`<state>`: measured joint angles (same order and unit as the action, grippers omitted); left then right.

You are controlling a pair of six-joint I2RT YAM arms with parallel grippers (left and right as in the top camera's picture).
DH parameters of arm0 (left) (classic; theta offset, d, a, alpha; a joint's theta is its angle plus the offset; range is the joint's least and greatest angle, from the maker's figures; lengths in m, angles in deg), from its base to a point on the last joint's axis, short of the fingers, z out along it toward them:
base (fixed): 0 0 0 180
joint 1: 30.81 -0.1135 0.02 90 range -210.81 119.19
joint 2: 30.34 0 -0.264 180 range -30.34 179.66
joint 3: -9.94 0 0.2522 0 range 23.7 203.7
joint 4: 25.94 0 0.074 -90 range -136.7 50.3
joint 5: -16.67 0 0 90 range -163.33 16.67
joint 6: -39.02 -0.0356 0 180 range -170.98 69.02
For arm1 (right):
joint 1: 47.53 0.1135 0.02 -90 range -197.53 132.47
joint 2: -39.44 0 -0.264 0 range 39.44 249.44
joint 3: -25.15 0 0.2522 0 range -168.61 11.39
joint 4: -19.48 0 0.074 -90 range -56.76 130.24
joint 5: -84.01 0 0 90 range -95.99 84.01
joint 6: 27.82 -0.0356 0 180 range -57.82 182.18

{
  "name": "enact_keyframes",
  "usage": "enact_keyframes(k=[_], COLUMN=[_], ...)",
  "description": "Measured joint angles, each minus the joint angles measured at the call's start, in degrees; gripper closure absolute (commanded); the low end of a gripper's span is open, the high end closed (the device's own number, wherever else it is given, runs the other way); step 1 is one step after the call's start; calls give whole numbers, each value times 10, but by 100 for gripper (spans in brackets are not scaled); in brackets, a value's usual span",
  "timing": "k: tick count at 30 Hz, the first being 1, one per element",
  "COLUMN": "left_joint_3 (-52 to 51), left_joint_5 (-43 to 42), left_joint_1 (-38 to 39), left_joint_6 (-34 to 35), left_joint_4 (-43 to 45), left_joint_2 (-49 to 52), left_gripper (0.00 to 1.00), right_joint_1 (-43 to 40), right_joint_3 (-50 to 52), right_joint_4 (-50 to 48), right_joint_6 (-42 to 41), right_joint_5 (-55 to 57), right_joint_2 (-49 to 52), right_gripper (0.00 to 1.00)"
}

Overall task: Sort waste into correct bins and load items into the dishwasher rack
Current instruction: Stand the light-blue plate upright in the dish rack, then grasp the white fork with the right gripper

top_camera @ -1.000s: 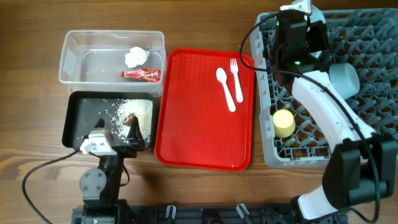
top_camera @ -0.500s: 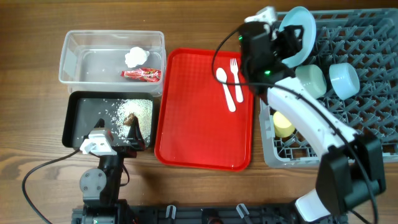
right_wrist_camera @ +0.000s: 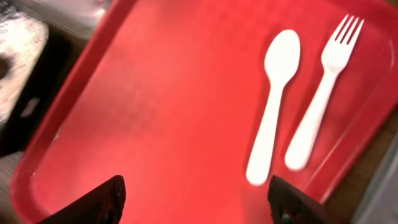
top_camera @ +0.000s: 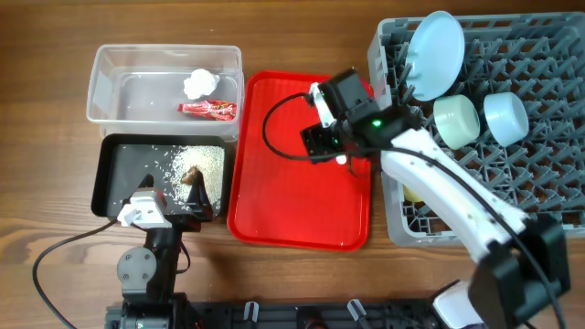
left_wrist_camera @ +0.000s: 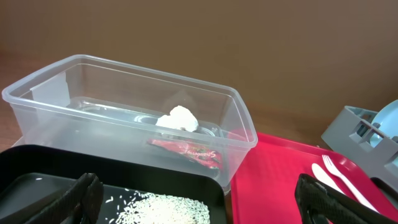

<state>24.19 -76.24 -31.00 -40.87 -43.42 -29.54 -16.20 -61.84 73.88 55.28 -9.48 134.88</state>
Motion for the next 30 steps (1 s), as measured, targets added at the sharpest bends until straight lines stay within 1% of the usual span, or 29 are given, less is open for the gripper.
enact_keyframes(k=[3, 6, 10, 12, 14, 16, 17, 18, 20, 23, 24, 25, 26, 30], left_joint_3=[0, 0, 0, 0, 0, 0, 0, 0, 0, 0, 0, 0, 0, 0], left_joint_5=[0, 0, 0, 0, 0, 0, 0, 0, 0, 0, 0, 0, 0, 0], left_joint_1=[0, 0, 0, 0, 0, 0, 0, 0, 0, 0, 0, 0, 0, 0], left_joint_6=[0, 0, 0, 0, 0, 0, 0, 0, 0, 0, 0, 0, 0, 0], left_joint_4=[0, 0, 0, 0, 0, 0, 0, 0, 0, 0, 0, 0, 0, 0], left_joint_2=[0, 0, 0, 0, 0, 0, 0, 0, 0, 0, 0, 0, 0, 0], left_gripper=[0, 0, 0, 0, 0, 0, 0, 0, 0, 0, 0, 0, 0, 0], right_joint_1=[-26, -60, -84, -82, -73, -67, -66, -65, -65, -65, -65, -65, -65, -65], right_joint_3=[0, 0, 0, 0, 0, 0, 0, 0, 0, 0, 0, 0, 0, -2], right_joint_4=[-52, -84, -100, -103, -105, -110, -112, -114, -116, -115, -115, -115, -115, -98], right_joint_6=[-8, -10, -10, -4, 0, 5, 5, 7, 8, 7, 7, 7, 5, -2], right_joint_5=[11, 15, 16, 17, 18, 22, 23, 24, 26, 34, 37, 38, 39, 42], right_joint_2=[59, 103, 146, 164, 187, 191, 191, 193, 194, 194, 194, 194, 194, 191], right_gripper=[37, 46, 51, 52, 56, 62, 71, 76, 80, 81, 84, 90, 93, 94])
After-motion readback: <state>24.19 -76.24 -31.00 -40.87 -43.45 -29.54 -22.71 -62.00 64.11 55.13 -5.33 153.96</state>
